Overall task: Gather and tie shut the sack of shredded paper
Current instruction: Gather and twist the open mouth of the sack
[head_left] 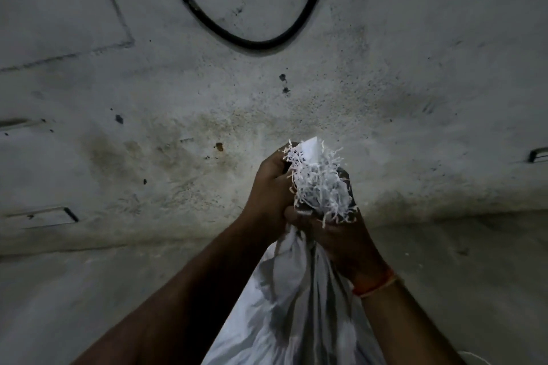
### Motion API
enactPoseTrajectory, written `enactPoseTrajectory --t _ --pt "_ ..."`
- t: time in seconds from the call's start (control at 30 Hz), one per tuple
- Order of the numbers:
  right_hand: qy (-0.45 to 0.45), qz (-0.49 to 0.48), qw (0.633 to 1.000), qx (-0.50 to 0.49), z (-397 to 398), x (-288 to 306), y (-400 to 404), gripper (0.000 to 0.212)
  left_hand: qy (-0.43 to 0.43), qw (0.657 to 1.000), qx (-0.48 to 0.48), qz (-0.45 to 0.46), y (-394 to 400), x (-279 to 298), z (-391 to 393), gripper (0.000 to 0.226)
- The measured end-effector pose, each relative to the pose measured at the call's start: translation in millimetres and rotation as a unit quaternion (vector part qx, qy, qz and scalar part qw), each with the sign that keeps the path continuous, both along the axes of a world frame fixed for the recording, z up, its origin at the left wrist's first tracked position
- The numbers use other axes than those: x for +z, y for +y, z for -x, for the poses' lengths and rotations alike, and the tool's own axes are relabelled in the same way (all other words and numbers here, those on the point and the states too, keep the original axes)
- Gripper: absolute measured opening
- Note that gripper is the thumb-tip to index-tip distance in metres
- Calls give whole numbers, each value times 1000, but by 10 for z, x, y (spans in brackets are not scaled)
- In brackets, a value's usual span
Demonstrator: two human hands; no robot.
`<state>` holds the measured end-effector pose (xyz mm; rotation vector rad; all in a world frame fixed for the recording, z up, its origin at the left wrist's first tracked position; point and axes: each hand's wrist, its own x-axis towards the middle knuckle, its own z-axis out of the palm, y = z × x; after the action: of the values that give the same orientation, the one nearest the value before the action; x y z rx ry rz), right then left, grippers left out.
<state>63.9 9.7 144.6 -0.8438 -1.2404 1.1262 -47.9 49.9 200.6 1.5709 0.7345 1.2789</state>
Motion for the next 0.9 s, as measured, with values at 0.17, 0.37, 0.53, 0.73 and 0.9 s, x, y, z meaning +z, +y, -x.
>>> enactPoseTrajectory --t 0.17,0.37,0.53,0.73,0.9 --pt "-9 -96 990 -103 3 242 258 42 -111 991 -45 67 68 173 74 17" --pt "3 -76 988 -131 201 233 283 30 -31 990 135 6 -136 -134 719 37" --pt "32 -57 988 -137 297 245 257 26 76 993 70 50 -523 -713 1049 53" --pt "45 -70 989 -120 313 241 256 28 94 981 154 -77 -565 -381 847 31" --pt "97 -25 989 -112 303 195 300 26 347 892 196 -213 -355 -279 787 27"
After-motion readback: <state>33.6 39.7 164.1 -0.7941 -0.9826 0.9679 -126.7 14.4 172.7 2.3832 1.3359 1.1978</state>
